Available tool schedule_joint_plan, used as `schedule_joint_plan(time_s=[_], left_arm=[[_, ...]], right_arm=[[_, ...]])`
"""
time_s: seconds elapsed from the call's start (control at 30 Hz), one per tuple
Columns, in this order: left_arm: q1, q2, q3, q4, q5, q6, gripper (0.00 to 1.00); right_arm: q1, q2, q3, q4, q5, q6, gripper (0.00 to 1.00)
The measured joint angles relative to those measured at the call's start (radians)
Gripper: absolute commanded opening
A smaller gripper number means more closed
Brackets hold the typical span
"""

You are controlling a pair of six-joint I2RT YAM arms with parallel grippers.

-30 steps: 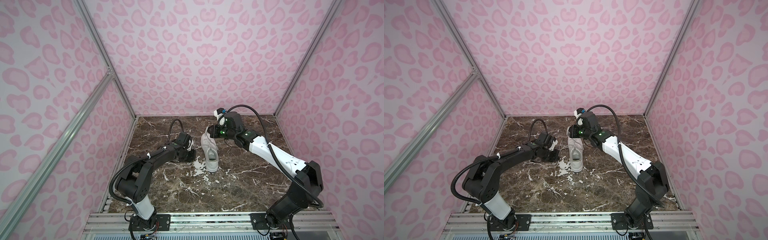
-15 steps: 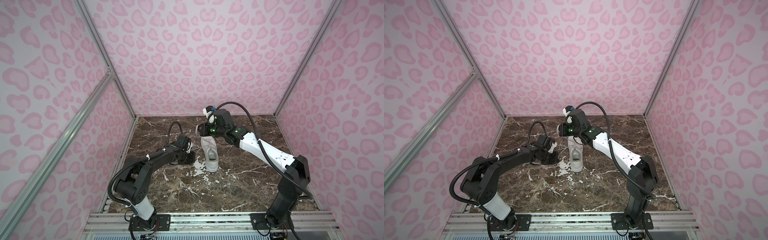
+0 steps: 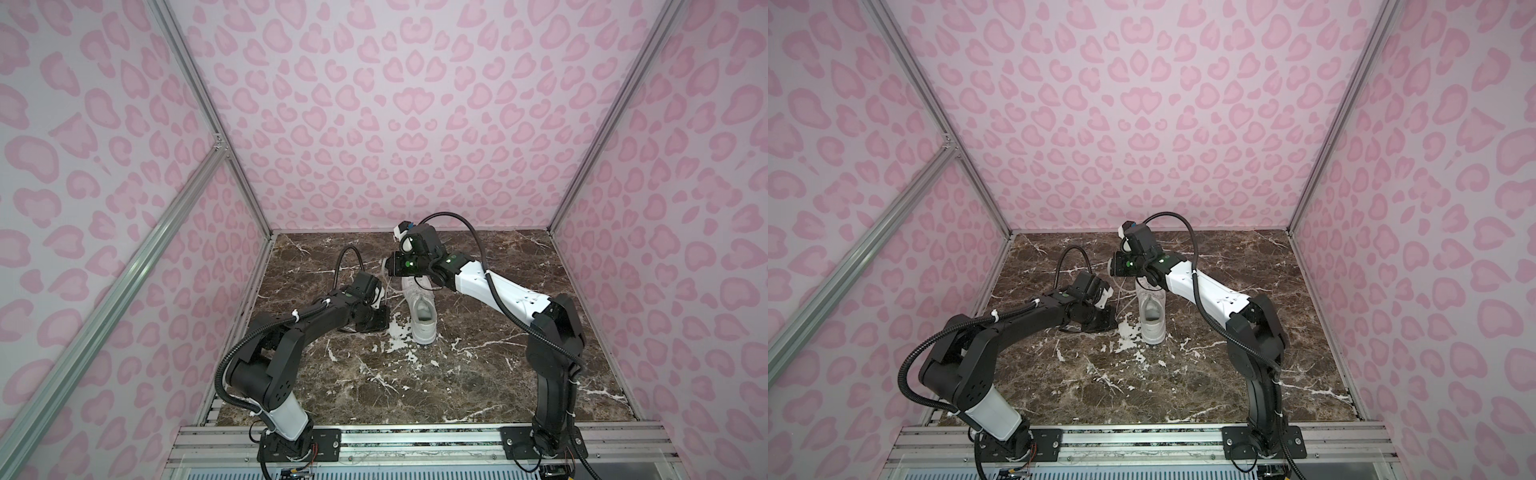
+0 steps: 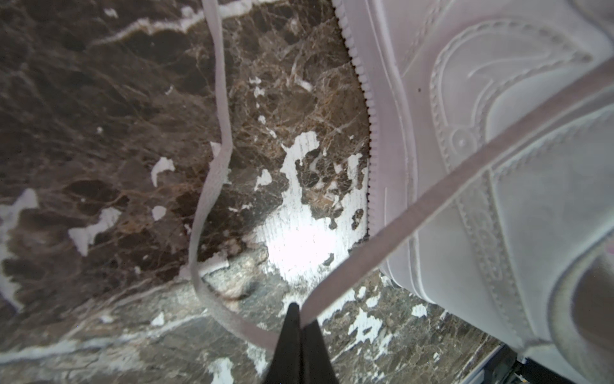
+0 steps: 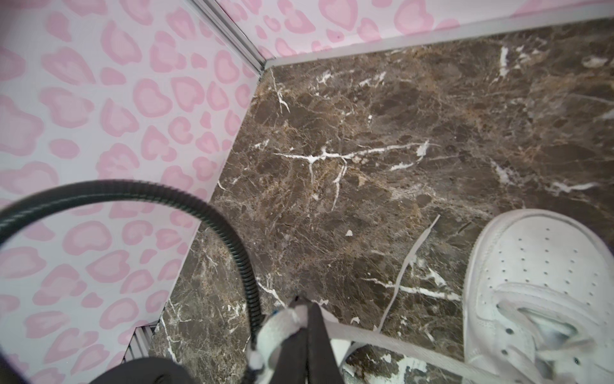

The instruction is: Tie the shoes

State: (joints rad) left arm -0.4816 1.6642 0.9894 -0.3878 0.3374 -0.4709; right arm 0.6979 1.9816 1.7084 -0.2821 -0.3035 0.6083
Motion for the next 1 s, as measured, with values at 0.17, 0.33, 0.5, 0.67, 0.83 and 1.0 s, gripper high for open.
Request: schedule_joint_plan(time_s=[0.17,0.33,0.5,0.67,0.83,1.0], left_arm=[[0.0,-0.01,-0.016,0.0,0.005,-0.018,0.03],[0.0,-0.017,-0.026,0.0,0.006,-0.027,0.04],[0.0,-0.025,-0.034,0.0,0.007,-0.036,0.04],[0.0,-0.043,-0.048,0.004,0.011,-0.052,0.05],[-0.002,-0.072,-0.044,0.001,0.013,-0.054,0.05],[-0.002,-0.065,0.049,-0.011,0.043,-0.04,0.04]], right_arm=[[-0.007,0.075,0.036,-0.009,-0.014,0.029,0.03],[-0.018,0.131,0.084,-0.053,-0.032,0.045,0.31],[-0.031,0.141,0.109,-0.088,-0.038,0.042,0.43],[-0.056,0.118,0.102,-0.121,-0.039,0.034,0.52],[-0.101,0.04,0.042,-0.13,-0.04,0.008,0.53],[-0.157,-0.059,-0.051,-0.131,-0.041,-0.04,0.53]])
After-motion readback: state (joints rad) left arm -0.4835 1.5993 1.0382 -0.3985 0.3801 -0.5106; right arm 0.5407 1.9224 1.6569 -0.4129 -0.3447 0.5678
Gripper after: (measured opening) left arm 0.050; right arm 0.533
